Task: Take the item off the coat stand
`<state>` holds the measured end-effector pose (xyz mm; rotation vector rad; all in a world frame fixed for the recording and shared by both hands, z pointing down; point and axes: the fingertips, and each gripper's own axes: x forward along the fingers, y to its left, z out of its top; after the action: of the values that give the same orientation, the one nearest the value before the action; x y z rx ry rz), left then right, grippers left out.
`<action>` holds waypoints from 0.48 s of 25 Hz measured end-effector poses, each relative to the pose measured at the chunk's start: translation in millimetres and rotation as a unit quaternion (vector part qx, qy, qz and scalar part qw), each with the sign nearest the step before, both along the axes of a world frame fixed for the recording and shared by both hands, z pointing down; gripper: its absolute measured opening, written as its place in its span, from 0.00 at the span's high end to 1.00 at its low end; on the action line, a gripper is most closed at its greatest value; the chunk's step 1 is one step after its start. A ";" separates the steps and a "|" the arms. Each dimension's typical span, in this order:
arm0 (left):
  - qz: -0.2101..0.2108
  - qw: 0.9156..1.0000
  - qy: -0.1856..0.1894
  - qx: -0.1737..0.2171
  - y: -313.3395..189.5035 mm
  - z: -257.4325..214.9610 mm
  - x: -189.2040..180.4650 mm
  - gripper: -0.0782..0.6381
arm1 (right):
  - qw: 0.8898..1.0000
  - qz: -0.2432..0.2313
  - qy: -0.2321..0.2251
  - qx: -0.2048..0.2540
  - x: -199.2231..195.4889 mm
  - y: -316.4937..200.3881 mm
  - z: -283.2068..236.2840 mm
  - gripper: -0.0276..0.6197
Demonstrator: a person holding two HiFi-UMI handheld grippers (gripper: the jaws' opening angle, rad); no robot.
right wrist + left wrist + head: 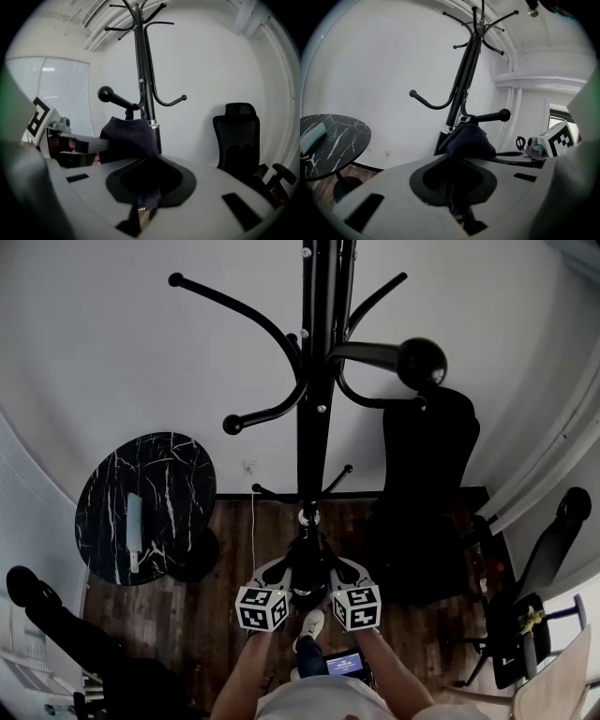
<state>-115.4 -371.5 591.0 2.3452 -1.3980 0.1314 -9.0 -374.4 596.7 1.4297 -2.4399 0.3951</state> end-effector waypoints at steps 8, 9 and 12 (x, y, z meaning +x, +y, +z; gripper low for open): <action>0.003 1.000 -0.011 -0.007 -10.3 5.7 -0.2 0.85 | 1.000 -0.004 0.007 -0.001 -2.2 -15.8 4.9 0.90; 0.002 1.000 -0.013 -0.006 -9.1 6.3 0.5 0.85 | 1.000 -0.004 0.007 0.000 -1.7 -15.3 5.1 0.90; -0.003 1.000 -0.020 0.001 -5.2 8.0 1.7 0.85 | 1.000 -0.012 -0.006 -0.008 -3.2 -12.3 7.1 0.90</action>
<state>-113.7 -376.7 599.0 2.3521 -1.4233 0.1774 -12.3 -386.7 603.8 1.3928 -2.4548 0.4186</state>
